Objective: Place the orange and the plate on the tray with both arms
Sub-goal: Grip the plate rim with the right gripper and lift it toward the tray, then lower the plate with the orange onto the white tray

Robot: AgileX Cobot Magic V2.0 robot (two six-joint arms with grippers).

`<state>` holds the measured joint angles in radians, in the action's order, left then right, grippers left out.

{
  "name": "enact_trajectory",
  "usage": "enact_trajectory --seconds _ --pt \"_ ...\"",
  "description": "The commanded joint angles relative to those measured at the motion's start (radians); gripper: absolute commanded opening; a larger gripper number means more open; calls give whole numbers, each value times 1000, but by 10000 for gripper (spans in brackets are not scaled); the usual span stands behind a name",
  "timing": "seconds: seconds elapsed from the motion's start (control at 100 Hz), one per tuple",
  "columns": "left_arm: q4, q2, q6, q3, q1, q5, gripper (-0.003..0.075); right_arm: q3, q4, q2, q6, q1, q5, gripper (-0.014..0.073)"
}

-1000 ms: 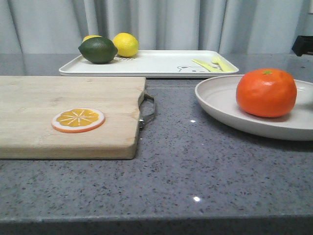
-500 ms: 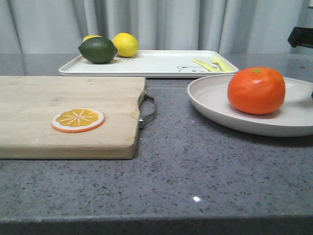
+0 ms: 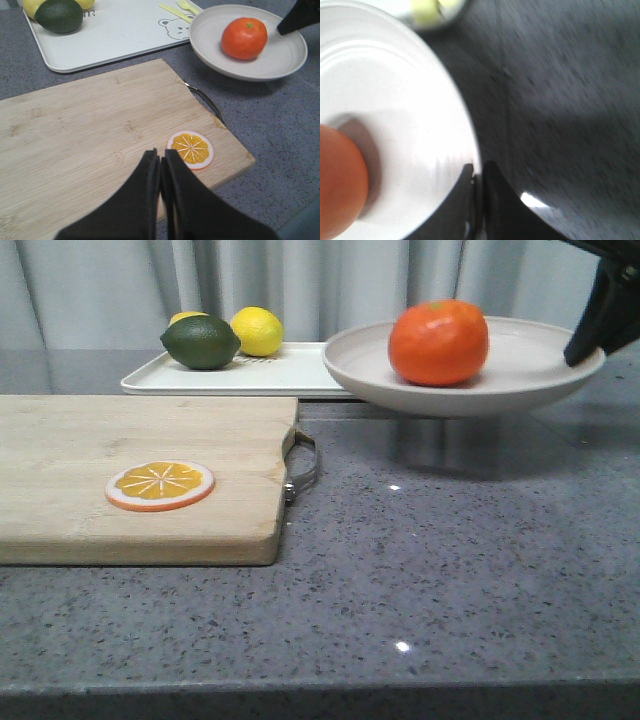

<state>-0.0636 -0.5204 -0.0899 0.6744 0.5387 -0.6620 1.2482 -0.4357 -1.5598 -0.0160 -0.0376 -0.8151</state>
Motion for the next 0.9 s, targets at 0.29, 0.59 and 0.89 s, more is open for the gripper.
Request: enact_trajectory --seconds 0.29,0.59,0.89 --pt "-13 -3 -9 26 -3 76 -19 456 -115 -232 -52 -43 -86 -71" --pt "-17 -3 -9 26 -3 76 -19 761 -123 -467 -6 -70 -160 -71" --pt "-17 -3 -9 26 -3 76 -19 1038 -124 -651 44 -73 -176 -71"
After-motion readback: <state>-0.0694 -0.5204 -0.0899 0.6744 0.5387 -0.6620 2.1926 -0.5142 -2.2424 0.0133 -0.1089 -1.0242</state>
